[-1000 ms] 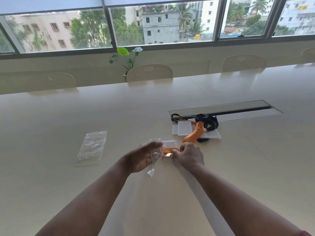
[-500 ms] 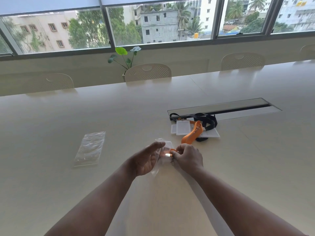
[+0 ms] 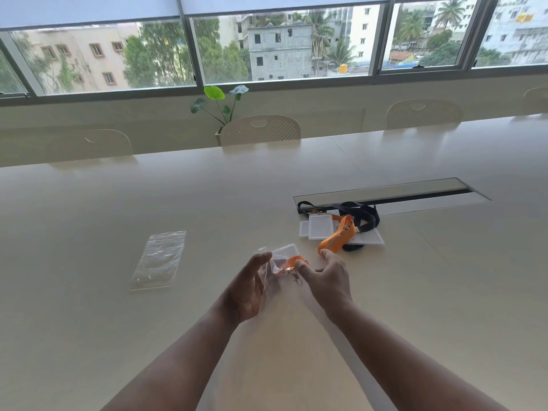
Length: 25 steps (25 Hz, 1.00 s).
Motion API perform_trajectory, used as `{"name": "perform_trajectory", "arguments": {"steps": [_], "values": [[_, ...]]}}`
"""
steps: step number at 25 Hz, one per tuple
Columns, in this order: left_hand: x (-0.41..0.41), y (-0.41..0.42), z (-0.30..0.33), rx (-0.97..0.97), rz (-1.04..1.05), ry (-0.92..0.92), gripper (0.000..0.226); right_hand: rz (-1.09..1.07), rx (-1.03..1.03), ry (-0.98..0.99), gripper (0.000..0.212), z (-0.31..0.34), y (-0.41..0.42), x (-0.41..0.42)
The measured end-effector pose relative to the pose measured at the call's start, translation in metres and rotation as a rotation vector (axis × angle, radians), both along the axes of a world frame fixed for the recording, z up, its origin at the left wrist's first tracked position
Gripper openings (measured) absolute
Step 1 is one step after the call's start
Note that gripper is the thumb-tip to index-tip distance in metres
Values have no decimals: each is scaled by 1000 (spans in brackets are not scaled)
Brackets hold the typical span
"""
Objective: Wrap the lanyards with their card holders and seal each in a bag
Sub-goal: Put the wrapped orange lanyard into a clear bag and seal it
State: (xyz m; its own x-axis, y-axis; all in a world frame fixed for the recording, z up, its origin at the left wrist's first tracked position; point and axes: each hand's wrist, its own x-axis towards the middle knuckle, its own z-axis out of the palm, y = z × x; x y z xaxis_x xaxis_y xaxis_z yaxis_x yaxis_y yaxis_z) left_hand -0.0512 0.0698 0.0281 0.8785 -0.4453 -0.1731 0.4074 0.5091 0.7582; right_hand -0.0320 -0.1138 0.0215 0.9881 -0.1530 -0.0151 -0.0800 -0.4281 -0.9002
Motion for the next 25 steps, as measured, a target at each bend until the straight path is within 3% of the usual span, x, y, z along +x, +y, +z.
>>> {"name": "perform_trajectory", "arguments": {"steps": [2,4,7,11,19,25], "values": [[1,0,1,-134,-20,-52,50,-72,339,78,67,3,9,-7],[4,-1,5,-185,-13,-103,54,-94,703,165,43,8,17,-13],[8,-2,6,-142,11,-164,59,28,982,305,31,16,26,-17],[4,-6,9,-65,-10,-248,64,111,1082,372,32,22,33,-19],[-13,-10,11,135,68,-297,62,-79,1092,275,18,18,33,-17],[-17,-3,19,254,121,-298,34,-176,1022,131,14,23,23,-10]]}}
